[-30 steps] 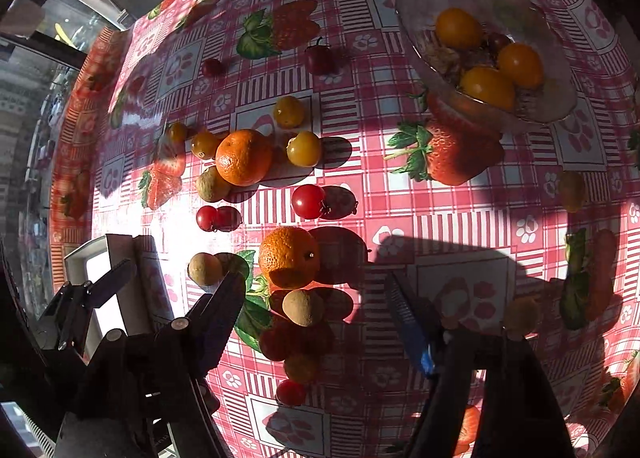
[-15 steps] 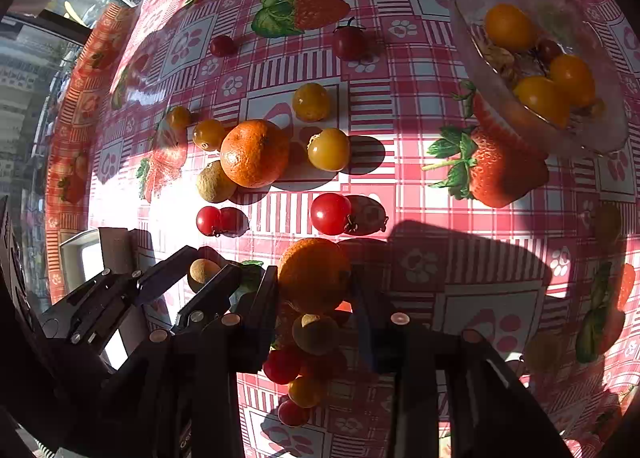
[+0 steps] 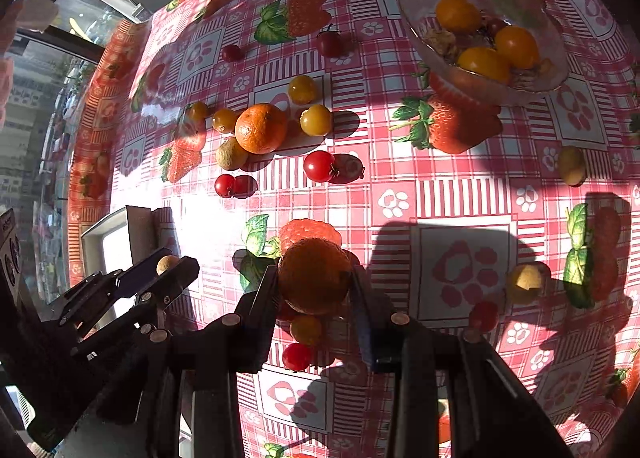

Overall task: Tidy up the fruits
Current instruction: 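Grasp a mandarin with the right gripper while the left grasps a brown fruit, then carry the mandarin and brown fruit into the white tray and release both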

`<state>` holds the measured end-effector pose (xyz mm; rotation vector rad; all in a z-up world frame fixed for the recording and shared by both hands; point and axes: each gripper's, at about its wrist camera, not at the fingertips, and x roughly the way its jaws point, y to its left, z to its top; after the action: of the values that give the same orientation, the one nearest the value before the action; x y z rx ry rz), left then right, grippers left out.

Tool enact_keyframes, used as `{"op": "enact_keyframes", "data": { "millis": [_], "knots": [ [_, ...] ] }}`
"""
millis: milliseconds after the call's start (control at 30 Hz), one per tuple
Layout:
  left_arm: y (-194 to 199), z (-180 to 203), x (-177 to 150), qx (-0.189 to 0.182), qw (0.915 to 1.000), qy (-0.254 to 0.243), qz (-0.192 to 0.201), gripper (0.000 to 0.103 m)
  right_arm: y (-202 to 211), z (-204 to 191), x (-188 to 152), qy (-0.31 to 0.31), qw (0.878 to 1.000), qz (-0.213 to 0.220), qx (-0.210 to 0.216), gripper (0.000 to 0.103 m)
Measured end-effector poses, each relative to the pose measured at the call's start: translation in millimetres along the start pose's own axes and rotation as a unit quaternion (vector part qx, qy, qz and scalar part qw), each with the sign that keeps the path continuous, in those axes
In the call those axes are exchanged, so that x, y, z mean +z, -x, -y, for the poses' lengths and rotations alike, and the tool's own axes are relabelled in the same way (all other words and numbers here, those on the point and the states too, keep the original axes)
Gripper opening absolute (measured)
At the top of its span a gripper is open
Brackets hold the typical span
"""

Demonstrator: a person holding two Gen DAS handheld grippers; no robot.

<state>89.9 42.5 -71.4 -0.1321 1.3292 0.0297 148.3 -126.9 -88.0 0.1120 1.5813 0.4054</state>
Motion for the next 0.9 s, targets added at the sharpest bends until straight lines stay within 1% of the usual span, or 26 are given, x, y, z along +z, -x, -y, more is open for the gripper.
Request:
{"op": "enact_keyframes", "data": {
  "millis": [400, 567, 733, 900],
  "knots": [
    [29.1, -32.8, -45.8, 0.010, 0.9994, 0.031, 0.006, 0.030, 5.5, -33.7, -39.9, 0.025, 1.000, -0.015, 0.007, 0.038],
    [40.4, -53.4, -63.8, 0.020, 0.9988, 0.045, 0.009, 0.030, 3.2, -59.0, -54.0, 0.046, 0.999, -0.024, 0.010, 0.038],
    [47.4, -79.8, -85.5, 0.031, 0.9972, 0.068, 0.007, 0.030, -3.1, -87.7, -65.8, 0.071, 0.997, -0.035, 0.015, 0.038],
    [47.3, -106.9, -108.1, 0.049, 0.9948, 0.090, -0.003, 0.030, -12.7, -123.2, -80.3, 0.100, 0.994, -0.049, 0.023, 0.038]
  ]
}}
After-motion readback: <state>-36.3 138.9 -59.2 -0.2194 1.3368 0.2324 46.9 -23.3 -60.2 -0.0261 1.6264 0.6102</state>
